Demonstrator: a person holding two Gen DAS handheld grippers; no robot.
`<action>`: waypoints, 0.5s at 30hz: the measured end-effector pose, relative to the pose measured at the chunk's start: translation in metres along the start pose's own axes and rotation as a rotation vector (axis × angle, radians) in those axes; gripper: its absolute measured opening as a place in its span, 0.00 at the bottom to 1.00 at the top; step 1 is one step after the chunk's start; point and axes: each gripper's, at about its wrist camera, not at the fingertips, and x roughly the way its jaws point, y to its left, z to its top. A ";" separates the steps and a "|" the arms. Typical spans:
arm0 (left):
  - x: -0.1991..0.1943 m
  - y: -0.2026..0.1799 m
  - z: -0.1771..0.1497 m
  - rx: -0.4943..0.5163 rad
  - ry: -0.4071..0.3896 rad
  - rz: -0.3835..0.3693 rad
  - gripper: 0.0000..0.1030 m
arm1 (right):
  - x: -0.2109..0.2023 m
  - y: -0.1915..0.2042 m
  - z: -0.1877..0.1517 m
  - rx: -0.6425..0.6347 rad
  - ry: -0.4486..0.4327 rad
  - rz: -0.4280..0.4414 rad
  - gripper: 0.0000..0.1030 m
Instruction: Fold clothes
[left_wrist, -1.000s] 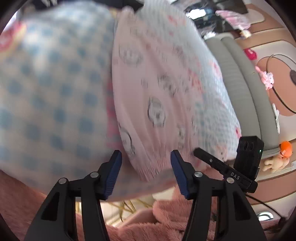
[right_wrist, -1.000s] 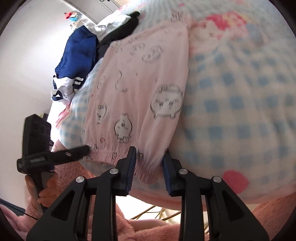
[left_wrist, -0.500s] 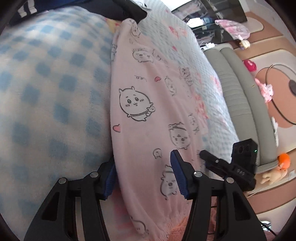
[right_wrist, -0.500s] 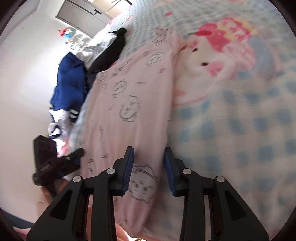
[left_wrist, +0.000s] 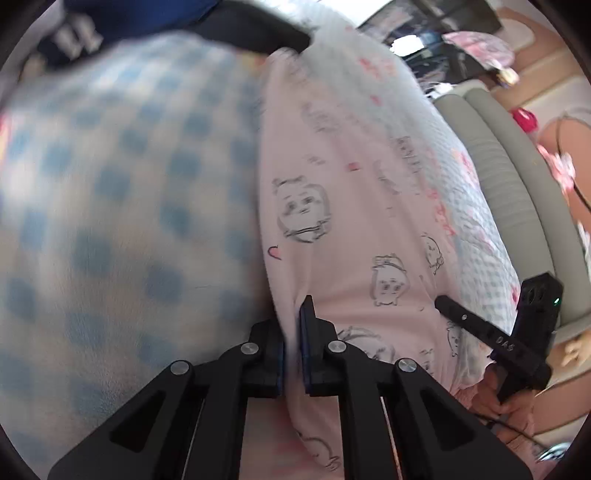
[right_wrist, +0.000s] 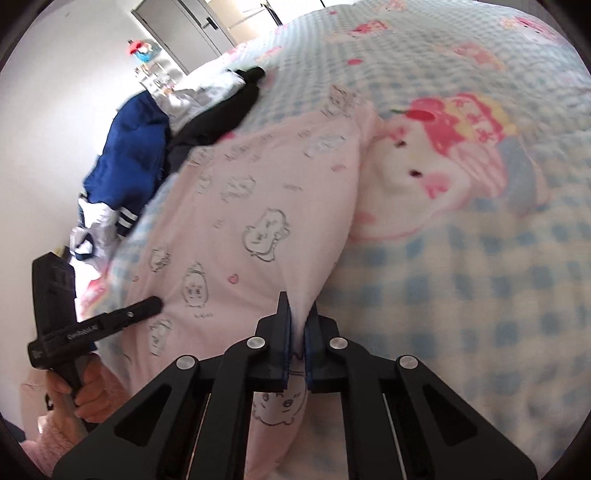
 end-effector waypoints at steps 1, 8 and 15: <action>-0.002 0.009 -0.001 -0.033 0.006 -0.038 0.11 | 0.005 -0.006 -0.003 0.012 0.016 -0.023 0.04; -0.058 0.001 -0.004 0.038 -0.164 -0.037 0.29 | -0.023 -0.014 -0.006 0.051 -0.066 -0.023 0.19; -0.022 -0.043 -0.012 0.164 -0.107 -0.151 0.29 | -0.025 0.030 -0.014 -0.071 -0.051 0.125 0.20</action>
